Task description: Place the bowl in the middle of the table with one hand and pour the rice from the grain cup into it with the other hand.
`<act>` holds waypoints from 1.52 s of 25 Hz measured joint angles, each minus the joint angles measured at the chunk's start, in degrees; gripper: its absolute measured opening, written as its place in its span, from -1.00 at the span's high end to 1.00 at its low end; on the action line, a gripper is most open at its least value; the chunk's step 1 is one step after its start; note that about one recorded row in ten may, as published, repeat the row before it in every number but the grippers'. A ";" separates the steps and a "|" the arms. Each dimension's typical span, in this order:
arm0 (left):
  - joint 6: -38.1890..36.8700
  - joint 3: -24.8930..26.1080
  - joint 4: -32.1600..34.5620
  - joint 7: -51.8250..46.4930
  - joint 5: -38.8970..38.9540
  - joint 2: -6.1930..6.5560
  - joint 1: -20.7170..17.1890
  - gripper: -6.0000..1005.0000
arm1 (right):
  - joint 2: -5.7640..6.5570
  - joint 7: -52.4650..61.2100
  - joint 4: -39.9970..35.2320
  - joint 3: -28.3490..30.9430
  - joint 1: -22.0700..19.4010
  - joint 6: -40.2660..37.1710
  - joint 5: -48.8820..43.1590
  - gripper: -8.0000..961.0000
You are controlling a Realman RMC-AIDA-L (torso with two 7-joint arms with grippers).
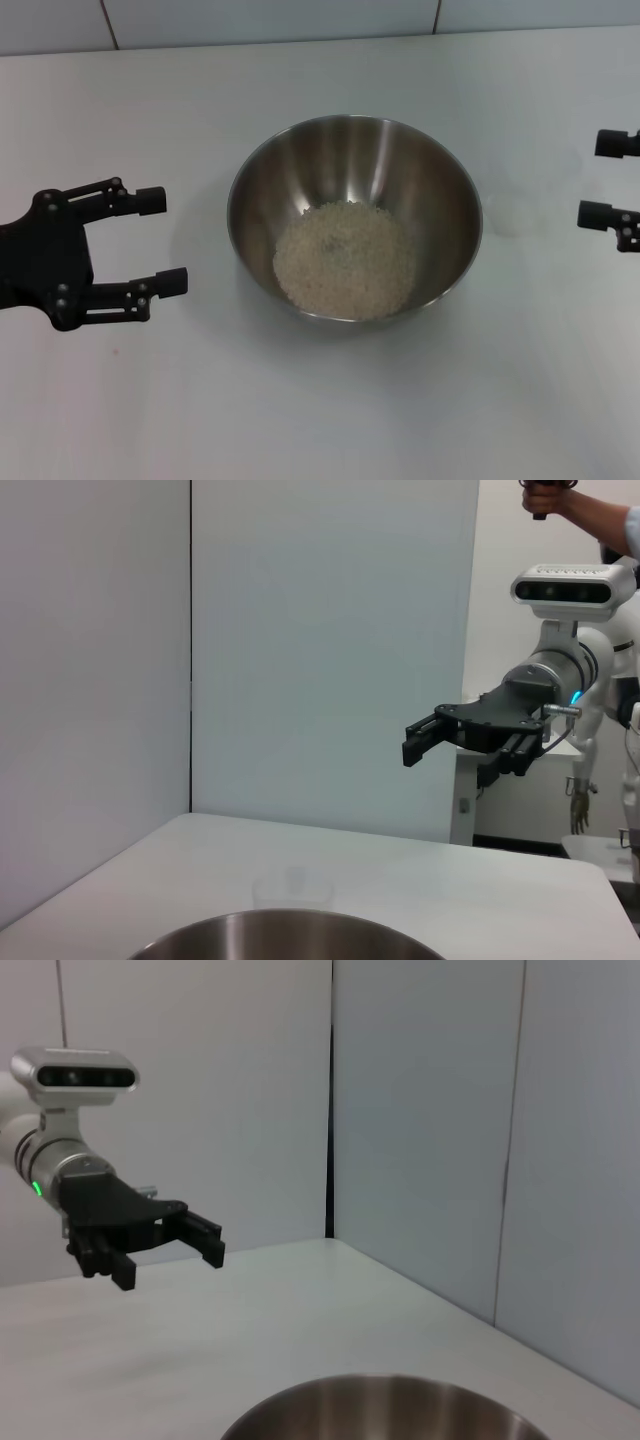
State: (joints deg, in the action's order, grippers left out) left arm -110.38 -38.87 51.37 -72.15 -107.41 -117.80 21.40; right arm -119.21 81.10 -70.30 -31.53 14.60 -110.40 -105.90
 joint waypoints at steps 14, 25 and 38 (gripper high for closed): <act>-0.17 0.68 0.24 -0.15 0.82 0.10 -0.01 -0.68 | -0.16 -0.75 2.13 -6.78 2.85 0.44 0.19 -0.58; -0.23 0.65 0.05 -0.81 0.81 0.44 -0.14 -0.68 | 0.05 1.71 2.74 -12.29 3.38 0.42 -0.33 -0.58; -0.26 0.64 0.52 -0.89 0.47 0.27 -0.31 -0.68 | -0.05 1.91 2.22 -15.52 4.23 1.84 -0.42 -0.58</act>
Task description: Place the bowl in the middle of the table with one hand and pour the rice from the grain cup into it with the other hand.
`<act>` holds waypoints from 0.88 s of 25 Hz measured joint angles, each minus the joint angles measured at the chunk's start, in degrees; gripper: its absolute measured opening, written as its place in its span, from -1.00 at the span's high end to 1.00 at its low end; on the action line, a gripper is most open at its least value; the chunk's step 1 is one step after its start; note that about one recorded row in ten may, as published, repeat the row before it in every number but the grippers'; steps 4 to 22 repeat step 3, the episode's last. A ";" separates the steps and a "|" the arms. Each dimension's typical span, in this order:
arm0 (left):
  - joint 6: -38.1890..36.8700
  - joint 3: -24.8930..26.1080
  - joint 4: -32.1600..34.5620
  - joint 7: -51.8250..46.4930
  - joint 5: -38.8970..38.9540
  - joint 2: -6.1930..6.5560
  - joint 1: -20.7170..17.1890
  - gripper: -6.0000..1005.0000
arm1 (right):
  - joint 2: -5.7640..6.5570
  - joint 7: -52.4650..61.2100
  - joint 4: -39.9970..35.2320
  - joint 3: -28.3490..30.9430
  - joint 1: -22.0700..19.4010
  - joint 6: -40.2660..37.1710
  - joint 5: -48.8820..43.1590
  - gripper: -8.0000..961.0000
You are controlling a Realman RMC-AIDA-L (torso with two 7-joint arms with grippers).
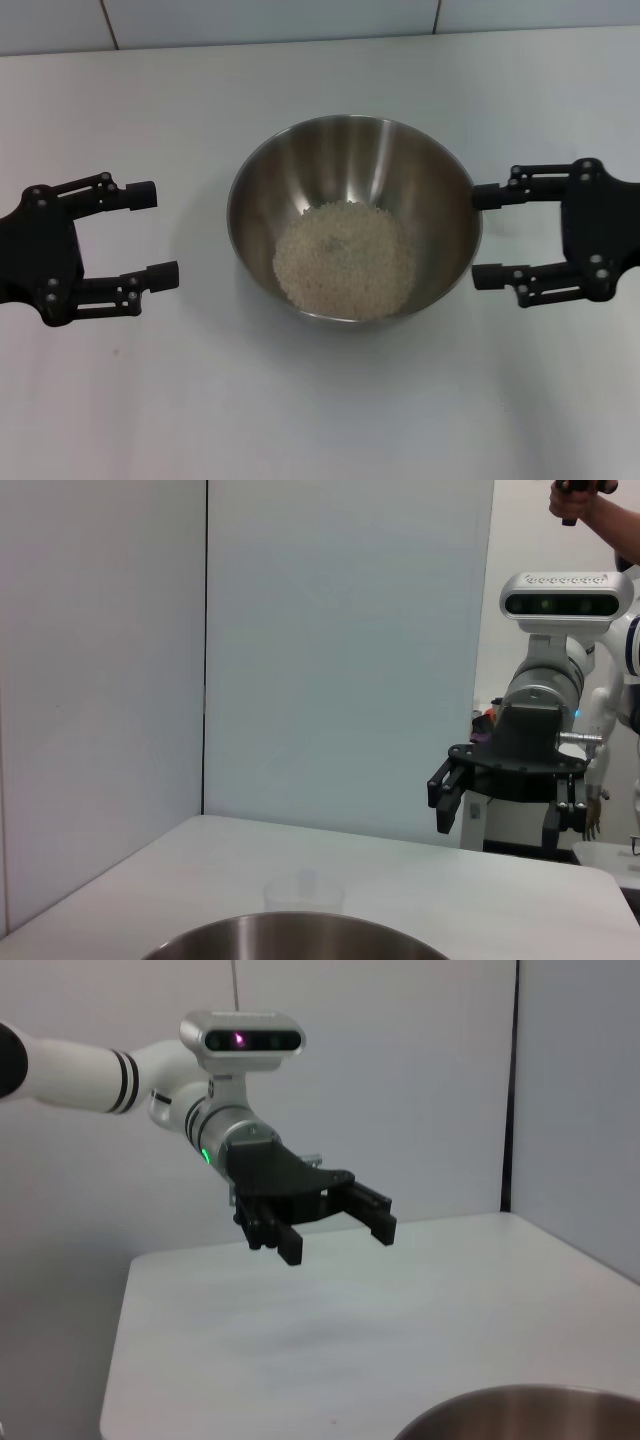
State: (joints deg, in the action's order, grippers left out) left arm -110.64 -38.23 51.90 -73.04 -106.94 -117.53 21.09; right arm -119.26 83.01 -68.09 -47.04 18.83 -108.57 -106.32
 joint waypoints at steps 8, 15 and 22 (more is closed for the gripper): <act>0.02 0.00 0.00 0.00 -0.02 0.05 0.00 -0.68 | 0.04 0.11 -0.12 -1.83 -0.11 1.42 -0.03 -0.58; 0.02 0.00 0.00 0.00 -0.02 0.05 0.00 -0.68 | 0.04 0.11 -0.12 -1.83 -0.11 1.42 -0.03 -0.58; 0.02 0.00 0.00 0.00 -0.02 0.05 0.00 -0.68 | 0.04 0.11 -0.12 -1.83 -0.11 1.42 -0.03 -0.58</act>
